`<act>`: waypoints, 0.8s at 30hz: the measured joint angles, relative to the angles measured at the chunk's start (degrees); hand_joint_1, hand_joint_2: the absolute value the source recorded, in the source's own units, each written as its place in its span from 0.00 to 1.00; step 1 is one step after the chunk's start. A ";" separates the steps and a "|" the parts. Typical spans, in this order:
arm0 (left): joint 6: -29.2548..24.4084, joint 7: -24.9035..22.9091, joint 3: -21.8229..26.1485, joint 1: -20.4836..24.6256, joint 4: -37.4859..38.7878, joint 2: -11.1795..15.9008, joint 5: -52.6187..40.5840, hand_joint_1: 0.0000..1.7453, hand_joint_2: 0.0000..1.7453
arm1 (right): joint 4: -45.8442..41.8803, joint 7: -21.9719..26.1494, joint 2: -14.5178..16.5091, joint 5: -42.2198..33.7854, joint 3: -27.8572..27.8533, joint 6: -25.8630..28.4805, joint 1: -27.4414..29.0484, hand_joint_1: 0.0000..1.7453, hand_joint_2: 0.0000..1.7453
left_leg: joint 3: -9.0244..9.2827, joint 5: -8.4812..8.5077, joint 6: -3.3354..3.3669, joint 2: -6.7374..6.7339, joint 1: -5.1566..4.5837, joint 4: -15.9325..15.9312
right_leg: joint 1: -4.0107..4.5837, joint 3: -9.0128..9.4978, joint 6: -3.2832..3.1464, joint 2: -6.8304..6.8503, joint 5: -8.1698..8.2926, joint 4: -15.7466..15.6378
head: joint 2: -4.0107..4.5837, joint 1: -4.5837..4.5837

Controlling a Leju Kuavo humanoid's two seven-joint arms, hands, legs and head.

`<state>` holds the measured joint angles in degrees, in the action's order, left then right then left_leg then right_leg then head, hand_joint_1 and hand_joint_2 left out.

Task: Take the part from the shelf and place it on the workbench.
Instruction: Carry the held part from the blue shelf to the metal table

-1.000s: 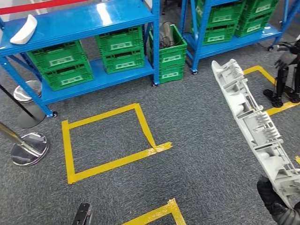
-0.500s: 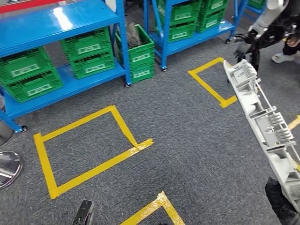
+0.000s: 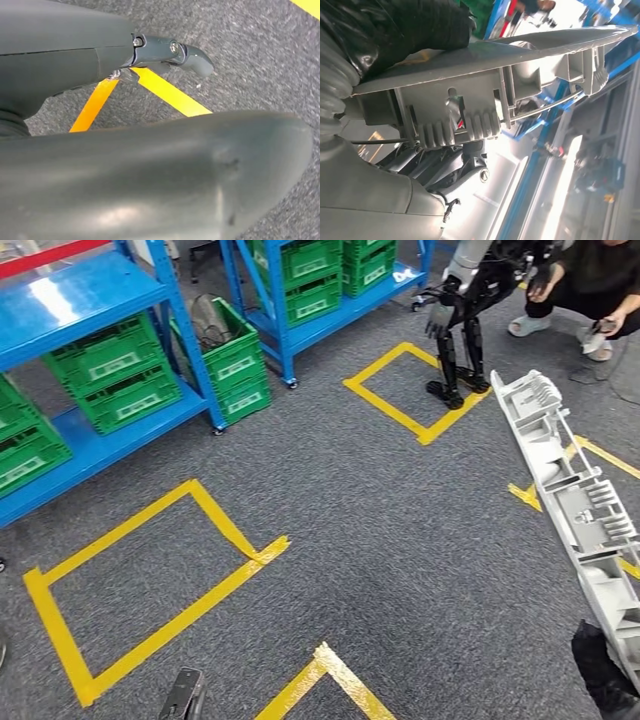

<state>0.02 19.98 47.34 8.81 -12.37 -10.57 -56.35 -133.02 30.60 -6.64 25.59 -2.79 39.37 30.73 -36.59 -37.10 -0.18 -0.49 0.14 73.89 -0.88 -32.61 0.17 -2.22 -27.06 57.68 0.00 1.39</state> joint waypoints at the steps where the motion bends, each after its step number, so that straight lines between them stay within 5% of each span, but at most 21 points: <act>1: 0.00 -0.04 -0.03 -0.05 0.00 -0.02 -0.02 0.00 0.00 | -0.02 0.00 0.16 0.03 -0.04 0.03 0.21 1.00 1.00 | 0.39 1.39 0.22 0.17 -0.01 -1.06 | 0.07 0.03 -0.02 -0.84 0.02 0.04 | 0.00 0.01; 4: 0.00 -0.07 -0.09 0.03 0.00 -0.04 -0.08 0.00 0.00 | -0.21 0.00 0.51 0.11 -0.08 0.05 0.54 1.00 1.00 | 4.83 7.55 1.28 3.25 0.08 -11.75 | 0.14 0.07 0.12 -3.20 0.09 0.23 | 0.00 0.08; 6: 0.01 -0.07 -0.17 0.14 0.00 -0.11 -0.09 0.00 0.00 | -0.44 0.07 0.70 0.34 -0.12 0.13 0.59 1.00 1.00 | 6.37 8.38 1.63 5.12 0.08 -15.63 | -0.06 -0.58 0.68 -4.59 0.37 0.39 | 0.00 0.00; 8: 0.04 -0.05 -0.38 0.34 -0.01 -0.35 -0.09 0.00 0.00 | -0.72 0.11 0.98 0.63 -0.34 0.27 0.98 1.00 1.00 | 6.59 8.22 1.66 4.31 0.09 -16.58 | -0.28 -1.44 1.54 -5.84 0.76 0.28 | 0.00 -0.18; 10: 0.05 -0.03 -0.65 0.59 -0.05 -0.66 -0.09 0.00 0.00 | -0.98 0.11 1.28 0.83 -0.62 0.34 1.48 1.00 1.00 | 6.79 8.64 1.97 2.86 0.28 -17.36 | -0.13 -2.53 2.19 -3.81 -0.11 1.55 | 0.00 -0.04; 13: 0.11 0.00 -1.05 0.62 -0.09 -0.96 -0.08 0.00 0.00 | -1.22 0.15 1.56 0.96 -0.87 0.34 1.53 1.00 1.00 | 6.94 8.87 2.37 0.22 0.17 -17.79 | 0.00 -7.05 2.88 1.30 -5.22 11.29 | 0.00 0.22; 15: 0.09 0.00 -1.23 0.49 -0.09 -1.03 0.05 0.00 0.00 | -1.25 0.07 1.88 0.97 -1.06 0.33 1.69 1.00 1.00 | 6.94 8.78 2.38 -1.62 0.06 -17.73 | -0.18 -9.23 3.21 1.94 -6.73 16.30 | 0.00 0.23; 16: -0.03 0.00 -1.29 0.47 -0.09 -1.15 0.27 0.00 0.00 | -1.25 0.00 2.15 1.00 -1.19 0.31 1.87 1.00 1.00 | 6.96 8.70 2.34 -2.45 0.05 -17.68 | -0.25 -8.70 3.31 2.14 -5.90 15.62 | 0.00 0.23; 18: -0.56 0.04 -1.36 0.47 -0.09 -1.62 0.82 0.00 0.00 | -1.39 0.02 2.91 1.13 -1.37 0.25 2.41 1.00 1.00 | 7.14 8.43 2.06 -3.87 0.01 -17.53 | -0.28 -4.46 3.35 3.66 -2.53 8.31 | 0.00 0.25; 20: -1.24 0.06 -1.39 0.44 -0.17 -2.18 1.30 0.00 0.00 | -1.61 0.27 3.54 1.15 -1.43 0.20 2.77 1.00 1.00 | 7.29 8.06 1.48 -4.93 -0.32 -17.30 | -0.03 -0.46 2.70 5.87 -0.67 1.59 | 0.00 0.17; 21: -1.47 -0.02 -1.42 0.45 -0.21 -2.46 1.52 0.00 0.00 | -1.69 0.37 3.72 1.10 -1.45 0.16 2.80 1.00 1.00 | 7.38 7.96 1.19 -5.40 -0.50 -17.21 | 0.12 0.25 2.24 6.40 -0.57 0.32 | 0.00 0.08; 24: -1.47 -0.16 -1.62 0.48 -0.28 -3.01 2.13 0.00 0.00 | -1.91 0.44 4.69 1.27 -1.79 -0.31 3.15 1.00 1.00 | 7.59 7.63 0.40 -6.32 -0.46 -17.02 | 0.21 -0.03 0.92 4.82 -0.29 0.13 | 0.00 -0.07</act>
<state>-1.45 19.82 45.71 9.29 -12.66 -13.57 -54.22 -134.93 31.04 -1.95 26.86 -4.58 39.06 33.88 -29.00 -29.47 0.22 -6.80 -0.32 56.87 -0.67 -32.64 1.10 2.60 -27.35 57.82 0.00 1.32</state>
